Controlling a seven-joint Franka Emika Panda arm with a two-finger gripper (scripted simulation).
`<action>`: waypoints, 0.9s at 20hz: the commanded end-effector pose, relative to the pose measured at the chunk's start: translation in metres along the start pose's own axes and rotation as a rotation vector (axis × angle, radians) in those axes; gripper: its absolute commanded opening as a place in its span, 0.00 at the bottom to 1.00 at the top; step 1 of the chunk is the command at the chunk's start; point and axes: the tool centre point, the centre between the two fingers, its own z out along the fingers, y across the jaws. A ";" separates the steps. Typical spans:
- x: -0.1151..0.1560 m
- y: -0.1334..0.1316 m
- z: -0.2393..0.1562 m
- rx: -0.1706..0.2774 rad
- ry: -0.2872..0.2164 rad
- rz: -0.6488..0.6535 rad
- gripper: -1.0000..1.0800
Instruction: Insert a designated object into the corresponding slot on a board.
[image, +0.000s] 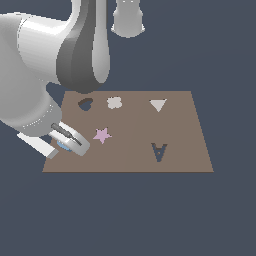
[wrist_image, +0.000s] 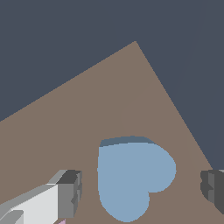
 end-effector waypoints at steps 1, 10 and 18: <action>-0.001 -0.003 -0.001 0.001 0.001 -0.005 0.96; -0.001 -0.003 0.017 0.001 0.001 -0.006 0.96; -0.001 -0.003 0.019 0.001 0.001 -0.006 0.00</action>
